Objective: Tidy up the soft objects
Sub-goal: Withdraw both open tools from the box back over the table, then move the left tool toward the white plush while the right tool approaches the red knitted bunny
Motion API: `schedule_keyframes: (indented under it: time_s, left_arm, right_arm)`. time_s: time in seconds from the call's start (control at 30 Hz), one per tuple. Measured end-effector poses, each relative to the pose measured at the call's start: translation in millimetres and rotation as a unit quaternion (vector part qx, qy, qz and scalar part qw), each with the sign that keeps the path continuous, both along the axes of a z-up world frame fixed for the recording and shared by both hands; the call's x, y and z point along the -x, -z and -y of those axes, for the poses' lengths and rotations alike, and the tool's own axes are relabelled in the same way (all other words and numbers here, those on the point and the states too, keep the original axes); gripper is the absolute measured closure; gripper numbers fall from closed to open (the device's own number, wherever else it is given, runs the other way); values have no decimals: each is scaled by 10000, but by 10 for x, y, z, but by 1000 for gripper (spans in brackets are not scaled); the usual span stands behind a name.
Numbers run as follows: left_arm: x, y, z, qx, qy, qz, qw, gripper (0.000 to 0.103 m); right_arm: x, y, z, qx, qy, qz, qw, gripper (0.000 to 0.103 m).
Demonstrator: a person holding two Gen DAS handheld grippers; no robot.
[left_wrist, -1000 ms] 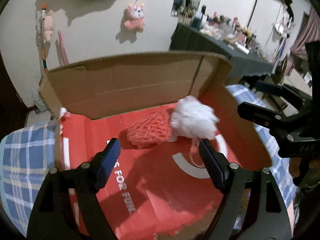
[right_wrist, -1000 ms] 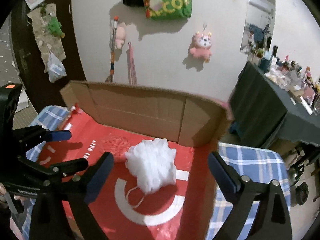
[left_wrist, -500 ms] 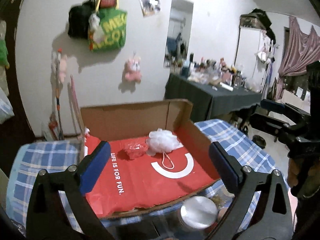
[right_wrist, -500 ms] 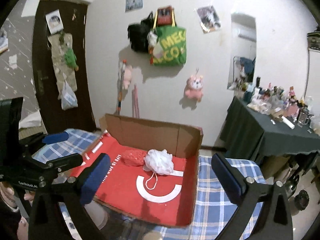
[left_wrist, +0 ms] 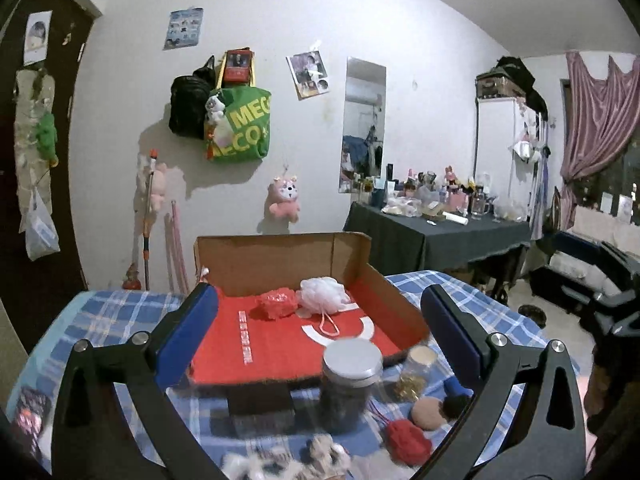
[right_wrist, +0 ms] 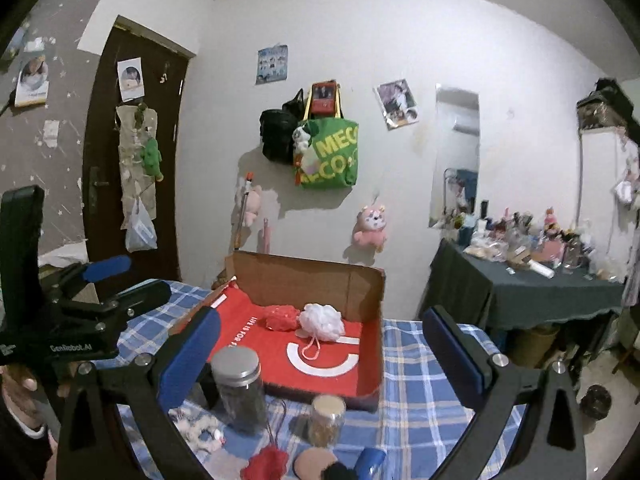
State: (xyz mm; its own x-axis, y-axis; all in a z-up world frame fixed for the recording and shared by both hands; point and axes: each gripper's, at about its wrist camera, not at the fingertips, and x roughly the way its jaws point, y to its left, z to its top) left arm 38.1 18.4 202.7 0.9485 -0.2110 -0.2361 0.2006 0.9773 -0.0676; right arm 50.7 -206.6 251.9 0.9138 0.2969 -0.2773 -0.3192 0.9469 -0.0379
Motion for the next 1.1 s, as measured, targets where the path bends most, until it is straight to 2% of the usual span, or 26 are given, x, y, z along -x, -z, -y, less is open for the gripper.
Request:
schedule_keyframes:
  time_s: [0.1,0.2,0.47,0.7,0.97,1.1]
  left_arm:
    - [196,122,7,86,-24,29,10000,0]
    - [370,246,33,2,-203,144,9997,0]
    - [656,588,125,-147,-347,254,9990,0]
    - [718,867,188,-167,-381,106,9991,0]
    - [667,1168,198,-125,-410,-302,9986,0]
    - [639,1300,211,-105,-402,-442,9982,0]
  right_arm:
    - [262,113,-25,128,148,228,9995,0]
    - [485,264,-63,218,309,379,9986,0]
    - [851,726,-12,48,649,398,9971,0]
    - [970,1070,37,-128,705,325,9969,0]
    - [986,1387,90,-238,814,186,9962,0]
    - [914,1543,108,-255,834,-46,9962,0]
